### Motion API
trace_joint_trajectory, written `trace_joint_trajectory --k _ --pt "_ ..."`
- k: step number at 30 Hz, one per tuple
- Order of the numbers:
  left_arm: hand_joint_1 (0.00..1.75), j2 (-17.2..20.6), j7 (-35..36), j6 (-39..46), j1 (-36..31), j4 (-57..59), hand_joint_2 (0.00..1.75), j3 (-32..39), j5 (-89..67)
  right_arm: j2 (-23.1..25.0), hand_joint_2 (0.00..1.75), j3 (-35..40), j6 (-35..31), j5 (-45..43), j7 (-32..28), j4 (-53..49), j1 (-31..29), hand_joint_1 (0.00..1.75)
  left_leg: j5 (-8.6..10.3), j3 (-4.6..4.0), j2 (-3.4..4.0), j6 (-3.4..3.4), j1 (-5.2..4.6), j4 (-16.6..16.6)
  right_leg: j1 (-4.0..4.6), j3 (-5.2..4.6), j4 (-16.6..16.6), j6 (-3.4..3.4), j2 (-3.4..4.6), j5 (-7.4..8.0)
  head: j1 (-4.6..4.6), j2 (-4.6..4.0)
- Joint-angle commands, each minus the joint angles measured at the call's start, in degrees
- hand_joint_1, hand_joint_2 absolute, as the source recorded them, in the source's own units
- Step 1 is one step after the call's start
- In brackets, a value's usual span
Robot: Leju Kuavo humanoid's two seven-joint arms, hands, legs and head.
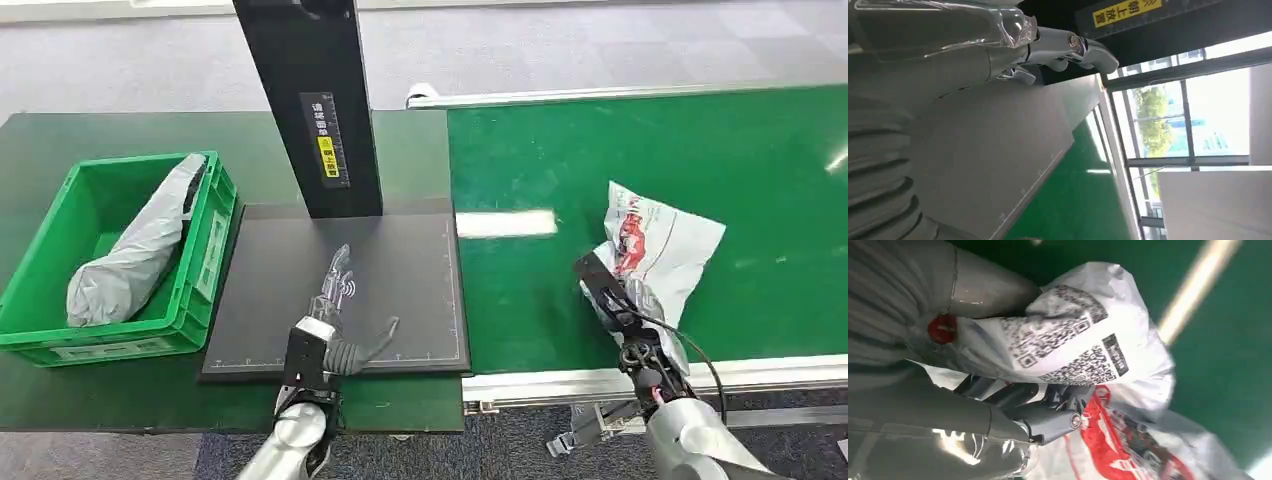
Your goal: Moved the parcel from conveyor to table for the left to box.
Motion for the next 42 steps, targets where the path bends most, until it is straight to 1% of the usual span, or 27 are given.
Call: trace_joint_trajectory --k 1,2,3,4,5,7,8,10,12,13,15,16,17,20,21,22,23,24,25,26,27,31,33,34,35,36,42 --pt "0.0 1.7 0.8 0.6 0.0 -3.2 1.75 3.3 -2.2 8.9 1.75 -2.7 12.3 -28.2 -10.6 -40.4 19.1 1.75 0.01 0.13 0.11 -0.04 0.03 -0.2 0.03 0.05 -0.1 -0.08 0.13 0.03 0.0 0.0" --pt "0.0 1.9 0.8 1.6 0.2 -3.6 1.75 3.6 -2.5 8.3 1.75 0.0 12.1 -29.9 -9.3 -46.0 21.8 1.75 0.02 0.09 -0.15 -0.04 0.03 -0.1 0.04 0.08 -0.1 -0.08 -0.1 -0.02 0.07 0.0" --pt "0.0 2.1 0.7 2.1 0.5 -4.2 1.75 4.2 -2.6 7.1 1.75 3.3 11.4 -31.9 -8.0 -52.3 24.6 1.75 0.01 0.15 -0.13 -0.04 0.04 -0.2 0.04 0.09 -0.1 -0.1 -0.06 -0.03 -0.02 -0.02" --pt "0.0 2.3 0.7 2.2 0.8 -4.9 1.75 4.7 -2.9 6.2 1.75 5.1 10.7 -33.4 -7.4 -55.7 26.1 1.75 0.01 0.01 -0.45 -0.01 0.02 -0.1 0.02 0.06 -0.1 -0.06 -0.34 -0.11 0.04 -0.02" --pt "0.0 2.3 0.7 3.2 1.3 -5.9 1.75 5.6 -3.6 4.8 1.75 7.5 9.8 -34.1 -7.9 -60.2 28.3 1.75 0.01 -0.06 -0.5 -0.01 0.01 -0.1 0.01 -0.01 0.0 -0.01 -0.43 -0.13 -0.04 -0.02" --pt "0.0 2.5 0.8 3.3 2.5 -7.6 1.75 6.9 -4.1 3.5 1.75 10.6 9.0 -33.4 -8.0 -65.6 31.2 1.75 -0.02 -0.14 -0.54 0.03 -0.01 0.0 -0.01 -0.04 0.0 0.01 -0.46 -0.16 0.02 0.0" --pt "0.0 2.6 0.8 3.4 3.1 -8.2 1.75 7.2 -4.2 3.2 1.75 11.6 8.3 -31.9 -7.8 -66.9 31.9 1.75 -0.04 -0.16 -0.48 0.03 -0.01 0.0 -0.01 -0.06 0.0 0.03 -0.37 -0.15 0.04 0.0" --pt "0.0 2.6 0.8 3.4 3.1 -8.2 1.75 7.2 -4.2 3.2 1.75 11.6 8.3 -31.9 -7.8 -66.9 31.9 1.75 -0.04 -0.16 -0.48 0.03 -0.01 0.0 -0.01 -0.06 0.0 0.03 -0.37 -0.15 0.04 0.0" --pt "0.0 2.8 0.9 3.6 4.0 -9.3 1.75 7.8 -5.0 2.6 1.75 13.4 7.3 -29.9 -6.7 -68.7 32.9 1.75 -0.06 -0.11 -0.46 0.04 -0.02 0.0 -0.02 -0.02 0.0 0.02 -0.34 -0.17 0.04 0.0" --pt "0.0 3.3 1.2 3.7 6.3 -13.1 1.75 11.5 -7.8 1.4 1.75 21.5 4.8 -19.0 -2.9 -72.2 32.4 1.75 -0.07 -0.17 -0.28 0.01 -0.02 0.0 -0.01 -0.12 0.0 0.02 -0.22 -0.15 0.04 -0.02" --pt "0.0 2.9 1.3 3.1 5.8 -13.3 1.75 13.1 -8.1 1.7 1.75 25.7 4.2 -12.6 -0.8 -70.5 29.6 1.75 -0.08 -0.12 0.01 -0.03 -0.04 -0.1 -0.03 -0.19 0.0 -0.04 0.04 -0.1 0.02 -0.02" --pt "0.0 2.7 1.4 2.7 5.5 -13.1 1.75 13.3 -8.3 2.3 1.75 27.7 3.7 -8.5 0.6 -69.1 27.8 1.75 -0.08 -0.13 -0.01 -0.03 -0.03 -0.1 -0.02 -0.18 0.0 -0.04 0.02 -0.1 0.02 -0.02" --pt "0.0 2.6 1.4 2.3 5.0 -12.5 1.75 13.2 -8.4 3.4 1.75 29.8 4.3 -6.3 1.8 -66.9 25.5 1.75 -0.06 -0.18 0.04 -0.03 -0.03 0.0 -0.03 -0.27 0.0 -0.04 0.07 -0.07 0.0 -0.02" --pt "0.0 2.4 1.4 2.1 4.6 -11.8 1.75 12.9 -8.4 4.7 1.75 31.3 3.9 -4.6 2.9 -64.8 23.6 1.75 -0.04 -0.15 0.25 -0.02 -0.02 -0.1 -0.01 -0.28 0.0 -0.02 0.28 0.0 0.04 -0.02" --pt "0.0 2.3 1.3 2.3 4.5 -11.7 1.75 12.7 -8.5 4.4 1.75 33.7 2.8 1.2 4.6 -62.6 21.9 1.75 0.0 -0.18 0.08 -0.03 0.0 -0.1 0.01 -0.21 0.0 -0.01 0.12 -0.02 0.04 -0.02" --pt "0.0 2.1 1.4 2.4 4.5 -11.8 1.75 12.8 -8.5 4.7 1.75 34.7 2.4 3.6 5.4 -61.6 21.2 1.75 0.0 -0.13 0.18 -0.04 0.01 -0.1 0.02 -0.21 0.0 -0.03 0.2 0.01 0.02 0.0" --pt "0.0 2.0 1.4 2.8 4.7 -12.3 1.75 12.9 -8.8 5.3 1.75 36.6 1.4 8.3 6.8 -59.6 19.8 1.75 0.0 -0.08 0.25 -0.04 0.01 -0.1 0.02 -0.2 0.0 -0.05 0.25 0.02 0.0 -0.02" --pt "0.0 1.9 1.5 3.0 5.0 -13.0 1.75 13.2 -8.7 5.8 1.75 38.5 0.4 13.4 8.8 -57.6 18.4 1.75 0.02 -0.09 0.04 -0.05 0.02 -0.1 0.04 -0.15 0.0 -0.05 0.06 -0.03 0.04 -0.02" --pt "0.0 1.9 1.7 3.1 5.2 -13.6 1.75 13.5 -8.8 6.5 1.75 39.6 0.3 15.8 10.0 -55.9 17.2 1.75 0.02 -0.01 0.21 -0.04 0.03 -0.1 0.04 -0.13 0.0 -0.06 0.23 0.02 0.02 0.0" --pt "0.0 1.8 1.9 3.1 5.4 -14.0 1.75 13.6 -9.0 7.1 1.75 39.9 0.2 16.1 10.4 -54.9 16.6 1.75 0.04 -0.09 0.07 -0.03 0.02 -0.1 0.03 -0.13 0.0 -0.04 0.09 -0.01 0.02 -0.02" --pt "0.0 1.8 1.9 3.1 5.4 -14.0 1.75 13.6 -9.0 7.1 1.75 39.9 0.2 16.1 10.4 -54.9 16.6 1.75 0.0 -0.01 0.33 -0.02 0.02 -0.1 0.04 -0.15 -0.1 -0.05 0.36 0.04 0.04 0.0" --pt "0.0 1.8 2.0 3.1 5.4 -14.1 1.75 13.7 -9.0 6.8 1.75 39.8 0.3 16.1 10.4 -54.9 16.6 1.75 0.06 -0.08 -0.09 -0.04 0.0 -0.1 0.01 -0.1 0.0 -0.04 -0.06 -0.05 0.02 -0.02" --pt "0.0 1.7 2.0 3.0 5.5 -14.1 1.75 13.9 -9.0 6.4 1.75 40.2 0.4 17.1 10.6 -54.8 16.3 1.75 0.05 -0.08 -0.17 -0.03 0.02 -0.1 0.03 -0.07 0.0 -0.03 -0.14 -0.07 0.02 0.0" --pt "0.0 1.6 2.2 2.8 5.5 -14.5 1.75 14.1 -9.2 7.0 1.75 40.6 0.9 19.2 12.3 -52.8 14.9 1.75 0.05 -0.13 -0.16 -0.03 0.02 -0.1 0.03 -0.11 0.0 -0.02 -0.13 -0.05 0.04 -0.02" --pt "0.0 1.6 2.3 2.7 5.5 -14.7 1.75 14.2 -9.3 7.5 1.75 40.6 1.1 19.1 12.3 -52.1 14.3 1.75 0.05 -0.08 -0.08 -0.02 0.02 -0.1 0.03 -0.08 -0.1 -0.03 -0.05 -0.03 0.02 0.0" --pt "0.0 1.5 2.6 2.4 5.3 -14.7 1.75 14.3 -9.4 8.1 1.75 40.7 1.5 20.7 13.8 -50.3 13.3 1.75 0.04 -0.01 0.03 -0.01 0.01 -0.1 0.02 -0.06 -0.1 -0.03 0.08 -0.01 0.04 0.0" --pt "0.0 1.1 3.2 1.0 3.4 -13.5 1.75 14.8 -9.8 10.6 1.75 40.6 3.2 25.8 16.5 -41.8 8.8 1.75 0.11 -0.06 -0.05 -0.02 0.0 -0.1 0.02 -0.08 -0.1 -0.05 0.0 0.03 0.04 -0.02"
